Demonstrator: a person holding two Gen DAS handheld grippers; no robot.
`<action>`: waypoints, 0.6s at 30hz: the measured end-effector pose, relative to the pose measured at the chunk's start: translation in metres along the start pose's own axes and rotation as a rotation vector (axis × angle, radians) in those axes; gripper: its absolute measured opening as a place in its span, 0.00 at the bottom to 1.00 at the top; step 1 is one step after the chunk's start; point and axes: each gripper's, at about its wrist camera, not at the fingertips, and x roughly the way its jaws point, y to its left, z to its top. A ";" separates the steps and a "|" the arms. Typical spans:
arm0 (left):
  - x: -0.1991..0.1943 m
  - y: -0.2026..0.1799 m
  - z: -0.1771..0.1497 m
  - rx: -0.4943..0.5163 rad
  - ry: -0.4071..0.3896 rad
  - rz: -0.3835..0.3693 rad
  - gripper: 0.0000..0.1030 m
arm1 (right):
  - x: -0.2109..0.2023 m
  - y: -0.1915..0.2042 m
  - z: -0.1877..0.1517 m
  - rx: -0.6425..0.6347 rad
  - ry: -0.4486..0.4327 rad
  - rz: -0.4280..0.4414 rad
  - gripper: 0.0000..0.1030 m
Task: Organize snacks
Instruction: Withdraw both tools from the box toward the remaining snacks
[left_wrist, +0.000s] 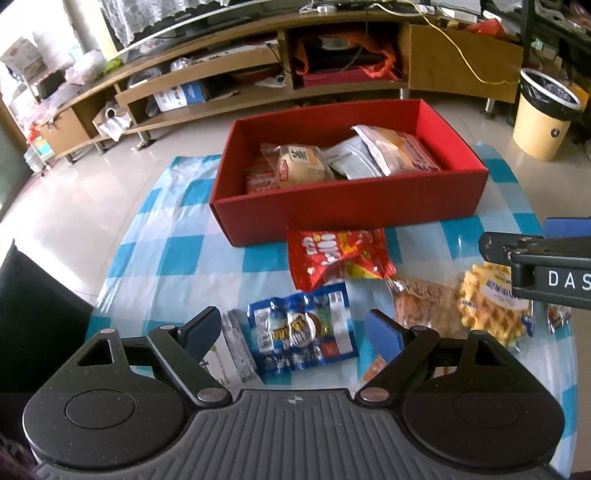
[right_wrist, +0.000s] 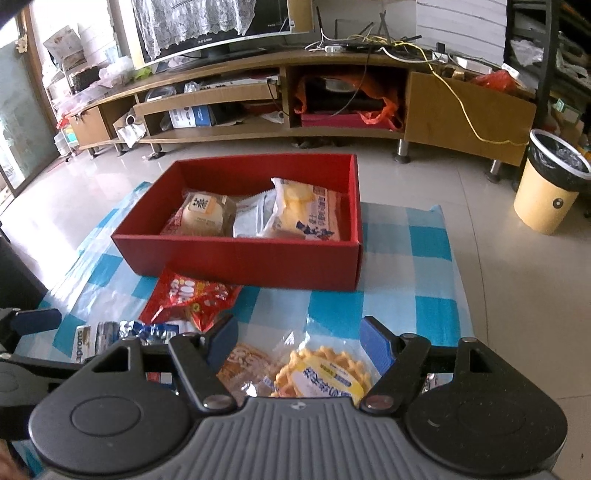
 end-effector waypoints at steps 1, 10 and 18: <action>0.000 -0.001 -0.001 0.002 0.001 -0.001 0.87 | 0.000 -0.001 -0.001 -0.001 0.004 -0.002 0.67; 0.002 -0.011 -0.009 0.042 0.015 -0.014 0.87 | 0.002 -0.011 -0.009 0.005 0.032 -0.016 0.67; 0.010 -0.021 -0.013 0.072 0.032 -0.004 0.87 | 0.004 -0.016 -0.014 0.015 0.049 -0.023 0.67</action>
